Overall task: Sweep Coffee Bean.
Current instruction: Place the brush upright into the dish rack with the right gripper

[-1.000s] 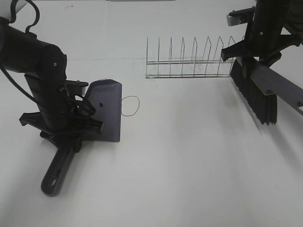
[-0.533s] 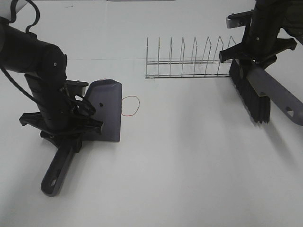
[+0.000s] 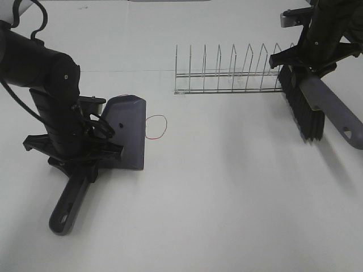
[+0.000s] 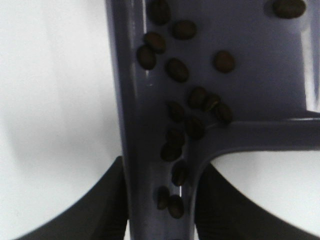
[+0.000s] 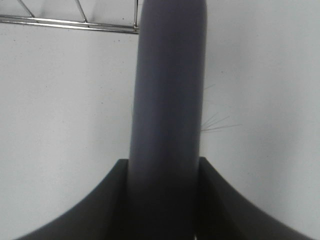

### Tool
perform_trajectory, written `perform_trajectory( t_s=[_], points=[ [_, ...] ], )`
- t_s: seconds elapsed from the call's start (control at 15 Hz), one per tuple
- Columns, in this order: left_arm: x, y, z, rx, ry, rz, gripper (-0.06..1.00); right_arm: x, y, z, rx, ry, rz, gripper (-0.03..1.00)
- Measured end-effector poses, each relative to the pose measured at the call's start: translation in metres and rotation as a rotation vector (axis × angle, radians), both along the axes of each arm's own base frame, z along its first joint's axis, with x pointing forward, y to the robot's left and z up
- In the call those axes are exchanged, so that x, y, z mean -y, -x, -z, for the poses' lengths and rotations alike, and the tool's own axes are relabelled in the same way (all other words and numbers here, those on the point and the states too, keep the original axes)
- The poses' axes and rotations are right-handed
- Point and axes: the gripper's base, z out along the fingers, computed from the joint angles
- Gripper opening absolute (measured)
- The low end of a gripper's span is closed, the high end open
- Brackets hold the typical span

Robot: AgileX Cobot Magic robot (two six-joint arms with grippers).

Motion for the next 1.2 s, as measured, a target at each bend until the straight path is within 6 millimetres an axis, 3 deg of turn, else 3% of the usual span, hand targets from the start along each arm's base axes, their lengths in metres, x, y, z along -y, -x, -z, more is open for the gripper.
perform_trajectory(
  t_s=[0.73,1.2],
  points=[
    [0.000,0.000,0.000,0.000,0.000,0.001,0.33,-0.003,-0.058,-0.002,0.052,0.020,-0.027,0.26],
    [0.000,0.000,0.000,0.000,0.000,0.001,0.33,-0.001,-0.069,0.014,0.053,0.017,-0.035,0.26]
  ],
)
